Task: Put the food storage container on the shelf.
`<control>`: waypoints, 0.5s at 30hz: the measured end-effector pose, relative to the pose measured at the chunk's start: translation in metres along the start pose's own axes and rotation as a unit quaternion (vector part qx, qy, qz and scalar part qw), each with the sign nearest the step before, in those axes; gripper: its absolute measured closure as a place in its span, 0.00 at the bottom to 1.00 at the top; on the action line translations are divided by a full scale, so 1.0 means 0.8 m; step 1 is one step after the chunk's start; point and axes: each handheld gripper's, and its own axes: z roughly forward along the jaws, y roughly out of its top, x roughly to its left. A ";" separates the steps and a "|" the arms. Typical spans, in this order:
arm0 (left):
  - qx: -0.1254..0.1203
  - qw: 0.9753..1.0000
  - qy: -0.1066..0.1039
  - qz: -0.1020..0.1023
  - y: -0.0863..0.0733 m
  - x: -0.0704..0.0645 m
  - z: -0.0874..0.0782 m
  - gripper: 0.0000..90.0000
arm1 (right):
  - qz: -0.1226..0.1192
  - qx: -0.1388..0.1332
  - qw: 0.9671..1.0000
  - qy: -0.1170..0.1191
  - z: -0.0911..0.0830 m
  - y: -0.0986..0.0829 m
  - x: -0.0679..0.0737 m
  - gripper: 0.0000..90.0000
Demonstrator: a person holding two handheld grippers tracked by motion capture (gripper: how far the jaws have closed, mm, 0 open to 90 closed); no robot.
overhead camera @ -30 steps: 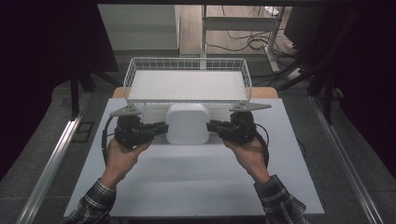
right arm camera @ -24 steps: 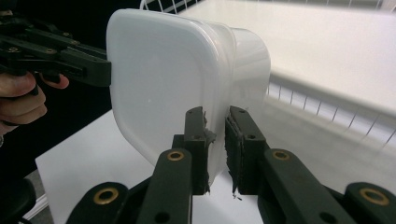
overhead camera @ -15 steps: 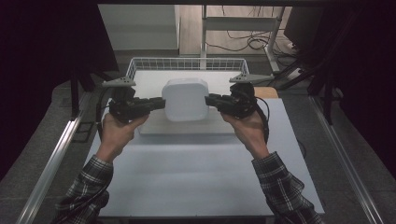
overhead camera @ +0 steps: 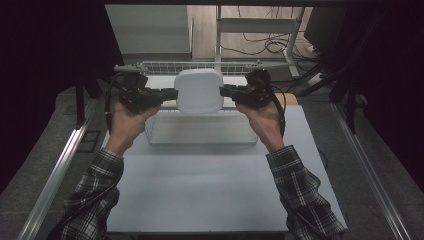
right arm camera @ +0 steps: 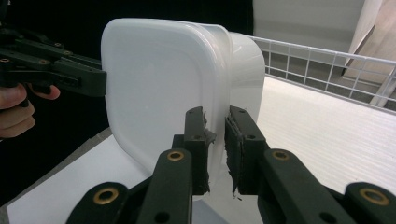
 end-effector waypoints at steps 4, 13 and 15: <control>0.009 1.000 0.007 -0.004 0.006 0.002 0.006 0.89 | 0.007 0.004 1.000 -0.002 0.006 0.003 -0.008 0.87; 0.022 1.000 0.015 -0.010 0.006 0.009 0.019 0.88 | 0.020 0.021 1.000 -0.007 0.017 0.005 -0.018 0.86; 0.026 0.999 0.018 -0.007 0.006 0.010 0.022 0.88 | 0.021 0.029 0.999 -0.012 0.021 0.005 -0.020 0.85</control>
